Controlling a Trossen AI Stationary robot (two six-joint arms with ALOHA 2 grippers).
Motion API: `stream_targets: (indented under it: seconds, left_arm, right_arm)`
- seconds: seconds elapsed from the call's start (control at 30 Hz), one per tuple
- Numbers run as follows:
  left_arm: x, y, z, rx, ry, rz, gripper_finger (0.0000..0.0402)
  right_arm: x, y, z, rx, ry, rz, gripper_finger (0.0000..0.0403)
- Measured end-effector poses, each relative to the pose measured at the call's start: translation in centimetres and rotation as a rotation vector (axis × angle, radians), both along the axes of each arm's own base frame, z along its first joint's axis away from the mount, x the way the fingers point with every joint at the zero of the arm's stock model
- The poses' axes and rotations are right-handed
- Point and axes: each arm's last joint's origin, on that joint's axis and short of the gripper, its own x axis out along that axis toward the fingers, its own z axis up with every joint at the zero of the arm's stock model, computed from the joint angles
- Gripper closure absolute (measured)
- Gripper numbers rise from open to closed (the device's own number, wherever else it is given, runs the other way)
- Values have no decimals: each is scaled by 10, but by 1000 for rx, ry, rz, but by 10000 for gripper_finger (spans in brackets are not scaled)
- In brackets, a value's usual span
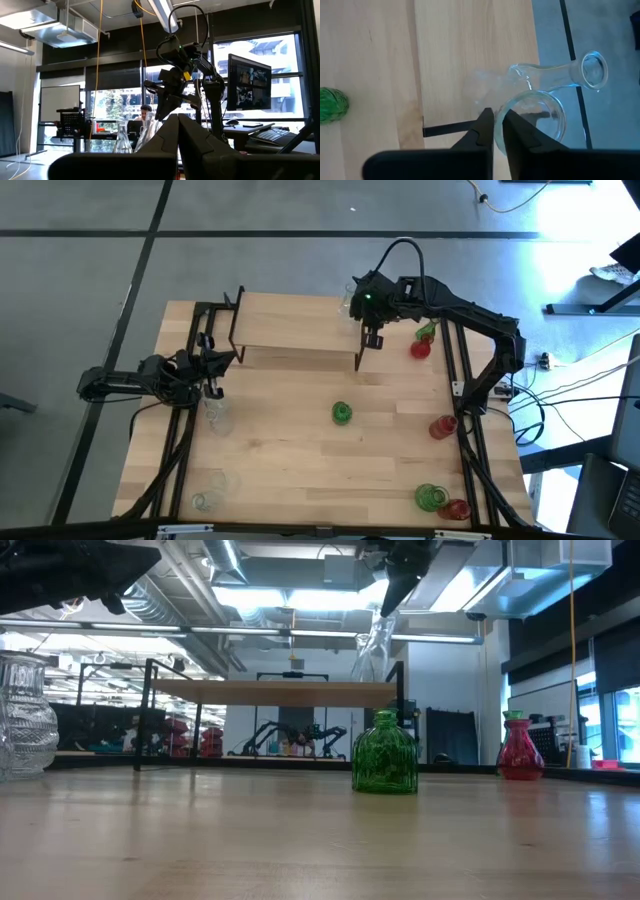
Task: Sort vases onto shelf
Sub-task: Put the transparent vase aligned with the other transparent vase on the shelf
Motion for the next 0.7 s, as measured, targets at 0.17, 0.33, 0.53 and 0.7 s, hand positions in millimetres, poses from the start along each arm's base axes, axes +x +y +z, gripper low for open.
stream_targets:
  seconds: [0.17, 0.33, 0.53, 0.7]
  left_arm:
    - [0, 0, 0, 0, 0, 0, 401]
    - [0, 0, 0, 0, 0, 0, 401]
    - [0, 0, 0, -1, 0, 0, 401]
    - [0, 0, 0, -1, 0, 0, 401]
  right_arm:
    - [1, 0, 0, -2, -9, 0, 336]
    - [3, -1, 2, -12, -35, 1, 320]
    - [3, -1, 2, -20, -37, -7, 318]
    - [4, -3, 3, -51, -50, -30, 317]
